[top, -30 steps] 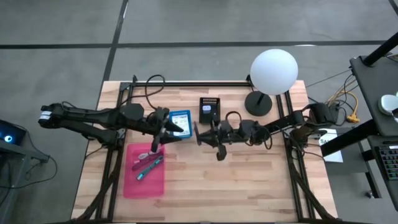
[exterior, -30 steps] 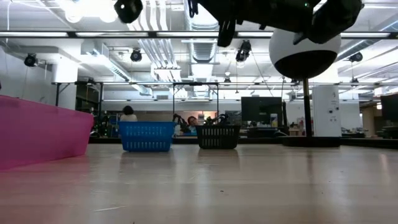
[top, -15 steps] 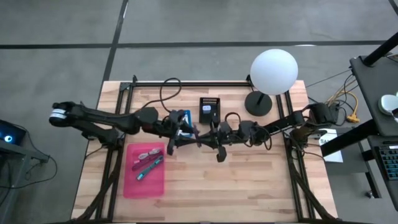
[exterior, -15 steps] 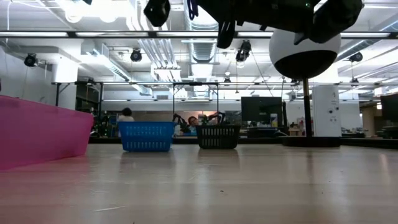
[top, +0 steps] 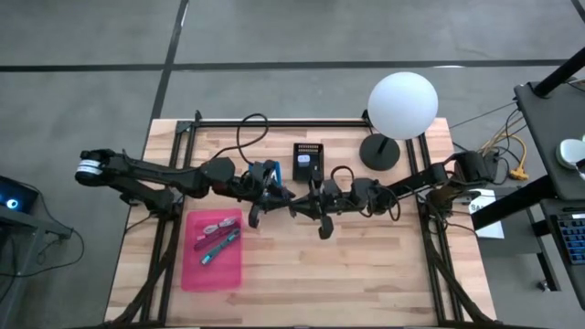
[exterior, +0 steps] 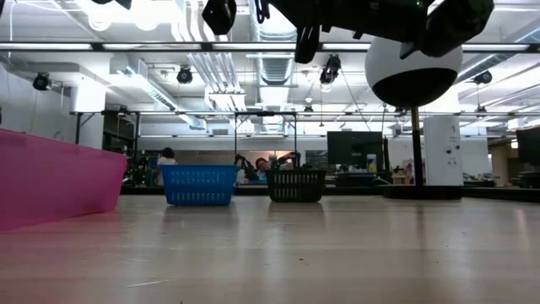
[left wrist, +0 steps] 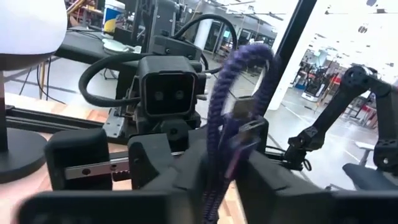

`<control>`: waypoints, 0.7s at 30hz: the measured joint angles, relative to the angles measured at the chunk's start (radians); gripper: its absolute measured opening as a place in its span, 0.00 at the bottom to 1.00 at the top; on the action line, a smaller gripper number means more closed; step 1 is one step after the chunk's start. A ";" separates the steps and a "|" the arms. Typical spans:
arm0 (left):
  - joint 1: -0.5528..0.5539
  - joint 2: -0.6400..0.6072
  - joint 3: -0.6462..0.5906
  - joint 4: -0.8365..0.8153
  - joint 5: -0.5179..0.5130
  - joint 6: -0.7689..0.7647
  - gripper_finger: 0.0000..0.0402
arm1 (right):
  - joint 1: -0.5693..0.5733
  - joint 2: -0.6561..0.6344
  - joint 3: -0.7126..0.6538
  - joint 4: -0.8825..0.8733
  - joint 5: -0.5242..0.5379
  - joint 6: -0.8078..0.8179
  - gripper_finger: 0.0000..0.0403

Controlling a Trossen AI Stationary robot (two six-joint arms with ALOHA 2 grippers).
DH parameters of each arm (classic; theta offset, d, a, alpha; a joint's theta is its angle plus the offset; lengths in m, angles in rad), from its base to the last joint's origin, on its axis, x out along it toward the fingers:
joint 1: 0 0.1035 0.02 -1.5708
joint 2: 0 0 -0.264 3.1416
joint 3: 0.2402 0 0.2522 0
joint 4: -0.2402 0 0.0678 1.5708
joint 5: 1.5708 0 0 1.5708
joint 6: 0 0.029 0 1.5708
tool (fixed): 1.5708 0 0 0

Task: Pick and place items into bin
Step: Put the blue charger cable into the red bin

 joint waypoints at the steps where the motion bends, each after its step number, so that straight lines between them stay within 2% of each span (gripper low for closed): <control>1: 0.000 -0.001 0.000 0.000 -0.001 -0.013 0.12 | 0.000 0.000 0.000 0.001 -0.001 0.000 0.03; 3: 0.001 -0.004 0.000 -0.006 -0.003 -0.033 0.04 | 0.001 0.000 0.001 0.001 -0.003 0.000 0.03; 9: 0.001 -0.017 0.001 -0.074 0.006 -0.051 0.03 | 0.001 0.000 0.001 -0.032 -0.003 0.003 0.06; 13: -0.002 -0.070 0.001 -0.221 0.050 -0.060 0.03 | -0.001 -0.004 0.000 -0.133 0.006 0.070 0.14; 17: -0.002 -0.146 0.001 -0.410 0.105 -0.148 0.03 | -0.002 -0.004 0.000 -0.312 0.005 0.163 0.21; 21: -0.014 -0.225 0.002 -0.656 0.214 -0.271 0.03 | 0.002 -0.004 0.000 -0.476 -0.004 0.233 0.25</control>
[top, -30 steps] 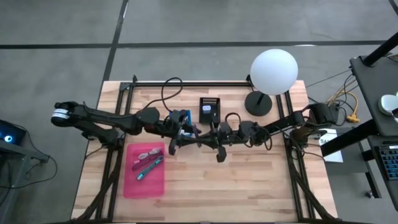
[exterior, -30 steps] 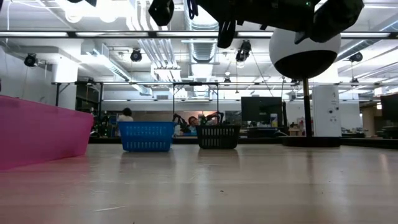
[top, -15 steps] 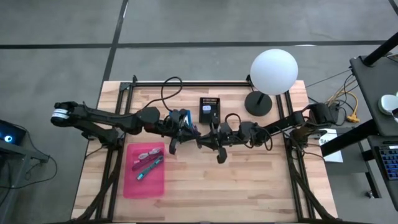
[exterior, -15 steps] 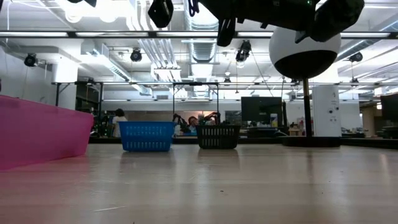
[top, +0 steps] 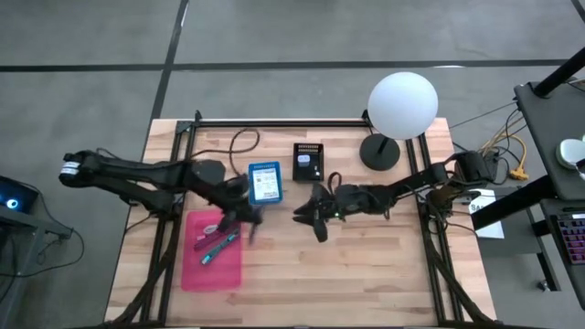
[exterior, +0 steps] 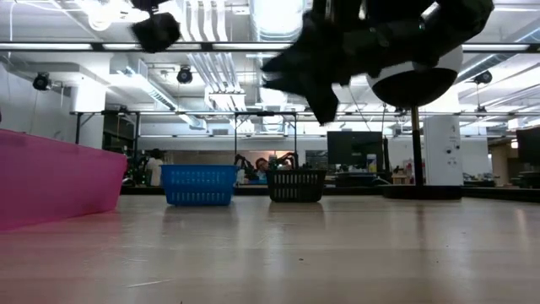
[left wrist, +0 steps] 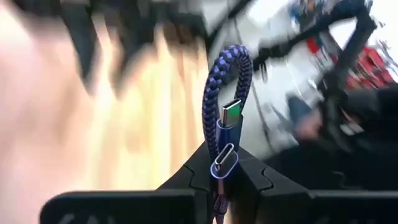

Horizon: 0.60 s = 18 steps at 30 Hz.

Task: Pick and place items into bin
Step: Put the blue charger cable into the red bin

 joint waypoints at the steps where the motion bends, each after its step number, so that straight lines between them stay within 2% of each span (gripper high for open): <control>1: -0.004 -0.017 0.000 -0.067 0.033 -0.040 0.03 | -0.001 0.000 0.000 -0.040 0.000 0.008 0.26; 3: -0.010 -0.044 0.000 -0.211 0.080 -0.105 0.03 | -0.002 0.000 0.000 -0.106 -0.003 0.009 0.27; 7: -0.036 -0.062 0.000 -0.393 0.087 -0.222 0.03 | 0.000 0.000 0.000 -0.217 -0.045 -0.001 0.28; 11: -0.075 -0.040 0.000 -0.488 0.131 -0.324 0.03 | -0.003 0.000 0.000 -0.274 -0.048 -0.001 0.27; 18: -0.143 0.054 -0.007 -0.544 0.226 -0.366 0.03 | -0.003 0.000 0.000 -0.291 -0.086 -0.001 0.23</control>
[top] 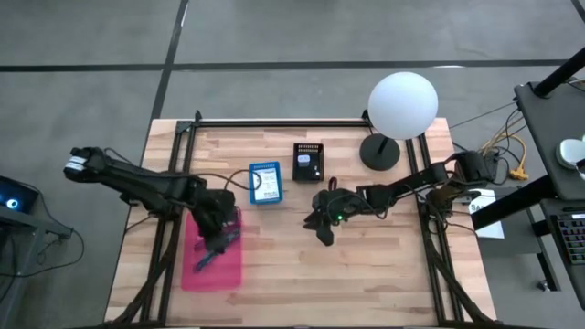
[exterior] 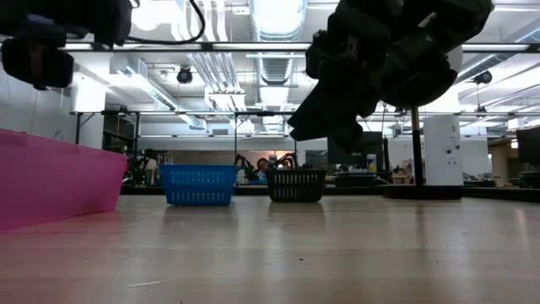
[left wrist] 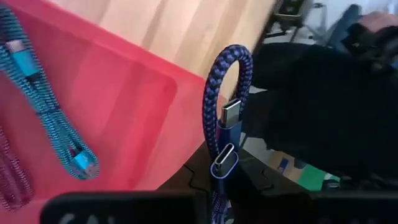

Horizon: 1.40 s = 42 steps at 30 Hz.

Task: Pick and place items into bin
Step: Put the blue charger cable into the red bin, then return to Home Position

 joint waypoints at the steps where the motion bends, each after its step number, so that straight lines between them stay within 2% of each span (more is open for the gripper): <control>1: 0.000 0.015 0.000 -0.003 -0.001 0.000 0.03 | 0.000 0.000 0.000 0.002 -0.010 0.000 0.23; 9: -0.001 0.098 0.000 0.005 0.018 0.043 0.14 | 0.000 0.000 0.000 0.003 -0.023 0.001 0.21; 19: -0.001 0.102 0.000 0.009 0.022 0.067 0.33 | 0.000 0.000 0.000 0.000 -0.024 0.004 0.22; 26: -0.001 0.088 0.000 0.025 0.021 0.071 0.36 | 0.000 0.000 0.000 -0.002 -0.027 0.007 0.21; 31: 0.000 0.049 0.000 0.094 -0.008 0.103 0.36 | 0.000 0.000 0.000 -0.002 -0.027 0.007 0.19; 33: 0.000 0.028 0.000 0.160 -0.058 0.151 0.36 | 0.000 0.000 0.000 -0.002 -0.027 0.011 0.18; 35: 0.000 0.004 -0.001 0.235 -0.152 0.238 0.36 | 0.000 0.000 0.000 -0.002 -0.027 0.052 0.17; 42: 0.001 -0.077 0.000 0.543 -0.634 0.612 0.36 | 0.000 0.000 0.000 0.010 -0.050 0.047 0.17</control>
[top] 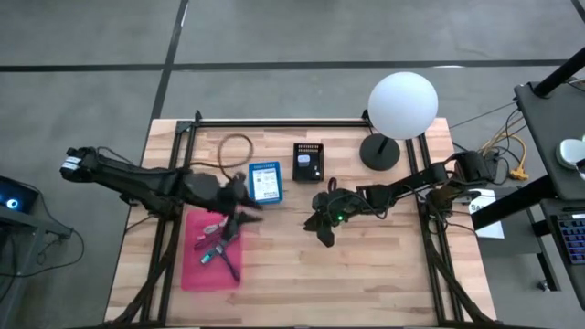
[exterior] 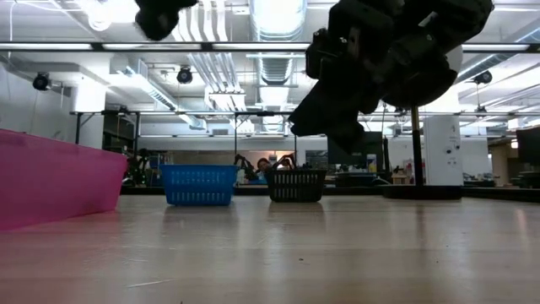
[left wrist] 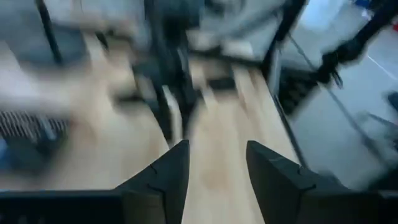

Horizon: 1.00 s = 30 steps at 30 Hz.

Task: Pick and place items into bin
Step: Return to Home Position

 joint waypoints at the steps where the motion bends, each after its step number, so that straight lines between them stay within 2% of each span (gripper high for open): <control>1: 0.000 -0.005 0.000 0.045 -0.027 0.060 0.35 | 0.000 0.000 0.000 0.003 -0.003 -0.015 0.17; 4: 0.001 -0.019 0.000 0.114 -0.081 0.208 0.30 | 0.003 0.000 0.000 0.011 -0.044 -0.087 0.15; 7: 0.002 -0.031 0.000 0.127 -0.161 0.285 0.20 | 0.008 0.000 0.000 0.013 -0.052 -0.132 0.12; 11: 0.020 -0.035 -0.001 0.169 -0.161 0.349 0.03 | 0.007 0.000 0.000 0.014 -0.045 -0.173 0.07; 20: 0.178 -0.023 -0.065 0.362 0.051 0.421 0.00 | -0.001 0.000 0.001 0.082 0.021 -0.182 0.02; 22: 0.207 -0.040 -0.080 0.360 0.046 0.420 0.00 | 0.000 0.000 0.001 0.091 0.020 -0.175 0.02; 26: 0.223 -0.115 -0.117 0.372 -0.084 0.347 0.00 | 0.010 0.000 0.001 0.112 0.030 -0.169 0.02; 30: 0.222 -0.230 -0.177 0.374 -0.093 0.348 0.00 | 0.040 0.000 0.001 0.148 0.110 -0.159 0.02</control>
